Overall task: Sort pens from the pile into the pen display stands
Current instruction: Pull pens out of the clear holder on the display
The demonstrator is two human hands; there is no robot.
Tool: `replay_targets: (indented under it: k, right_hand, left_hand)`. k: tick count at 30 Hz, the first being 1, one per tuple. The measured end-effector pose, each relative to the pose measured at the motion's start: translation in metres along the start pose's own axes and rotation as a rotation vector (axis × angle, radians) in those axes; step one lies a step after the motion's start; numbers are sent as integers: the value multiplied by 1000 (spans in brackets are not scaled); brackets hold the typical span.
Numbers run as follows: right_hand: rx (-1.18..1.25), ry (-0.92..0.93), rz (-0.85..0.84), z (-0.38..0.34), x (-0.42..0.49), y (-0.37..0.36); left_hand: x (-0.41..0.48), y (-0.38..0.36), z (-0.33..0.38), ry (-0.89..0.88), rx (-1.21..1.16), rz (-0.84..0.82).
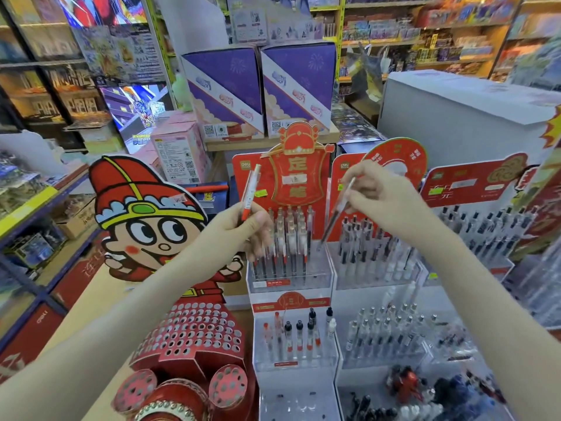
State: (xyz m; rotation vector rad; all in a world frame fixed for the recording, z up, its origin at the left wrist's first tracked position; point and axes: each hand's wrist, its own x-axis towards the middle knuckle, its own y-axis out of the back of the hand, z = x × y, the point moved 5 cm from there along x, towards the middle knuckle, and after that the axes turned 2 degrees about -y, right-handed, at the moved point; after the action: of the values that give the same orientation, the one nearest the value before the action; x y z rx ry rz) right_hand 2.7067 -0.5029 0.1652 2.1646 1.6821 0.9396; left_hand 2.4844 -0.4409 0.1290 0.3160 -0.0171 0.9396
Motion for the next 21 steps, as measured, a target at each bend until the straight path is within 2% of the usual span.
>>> replay_targets:
  k: [6,14,21]
  right_hand:
    - [-227,-19,-100,4,11,-26]
    - [-481,4,-308,11,27,-53]
    - [-545,33,-291,10,37,-63]
  left_hand:
    - [-3,-6,-4,-7,-46,-99]
    - [-4,-9,-9,29,-7,-104]
    - [-4,-16,-13,84,48,-105]
